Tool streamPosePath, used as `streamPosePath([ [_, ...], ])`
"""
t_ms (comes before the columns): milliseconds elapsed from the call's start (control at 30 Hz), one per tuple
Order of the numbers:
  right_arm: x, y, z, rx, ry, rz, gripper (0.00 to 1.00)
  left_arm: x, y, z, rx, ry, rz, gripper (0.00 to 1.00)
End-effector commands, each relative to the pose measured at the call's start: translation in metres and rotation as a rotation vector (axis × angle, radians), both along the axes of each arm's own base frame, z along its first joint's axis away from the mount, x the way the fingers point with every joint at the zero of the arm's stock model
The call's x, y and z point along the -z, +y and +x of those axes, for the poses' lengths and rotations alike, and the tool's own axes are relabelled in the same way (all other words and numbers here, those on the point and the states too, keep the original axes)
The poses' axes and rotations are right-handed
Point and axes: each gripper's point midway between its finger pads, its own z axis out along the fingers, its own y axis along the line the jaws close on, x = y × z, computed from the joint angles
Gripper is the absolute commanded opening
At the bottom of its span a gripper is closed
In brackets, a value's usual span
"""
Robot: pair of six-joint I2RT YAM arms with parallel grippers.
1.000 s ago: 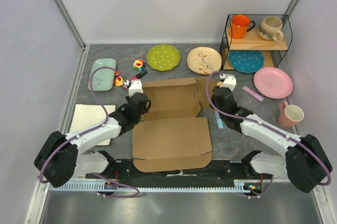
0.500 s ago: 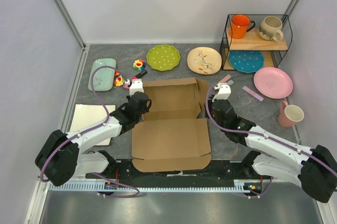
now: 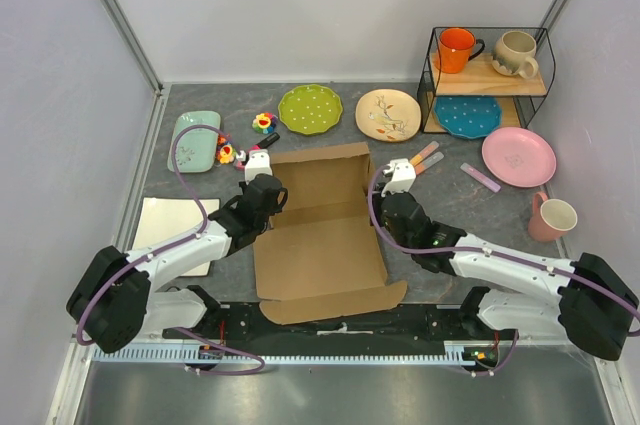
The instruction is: Fold the paper box
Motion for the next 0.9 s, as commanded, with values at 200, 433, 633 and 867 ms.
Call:
streamPosePath([
  [200,-0.027,-0.005,0.004,0.027,-0.044,-0.008,0.14,0.016,-0.006,-0.014,0.088,0.051,0.016,0.02],
  [433,-0.011,-0.052,0.017,0.153,0.010,0.046,0.10,-0.002,-0.016,-0.014,0.163,-0.051,-0.017,0.02],
  [633,-0.007,-0.075,0.025,0.201,0.015,0.050,0.11,-0.017,-0.023,-0.010,0.214,-0.093,-0.010,0.02],
  [867,-0.010,-0.075,0.034,0.195,0.027,0.118,0.11,-0.028,-0.027,-0.004,0.255,-0.138,0.022,0.02],
])
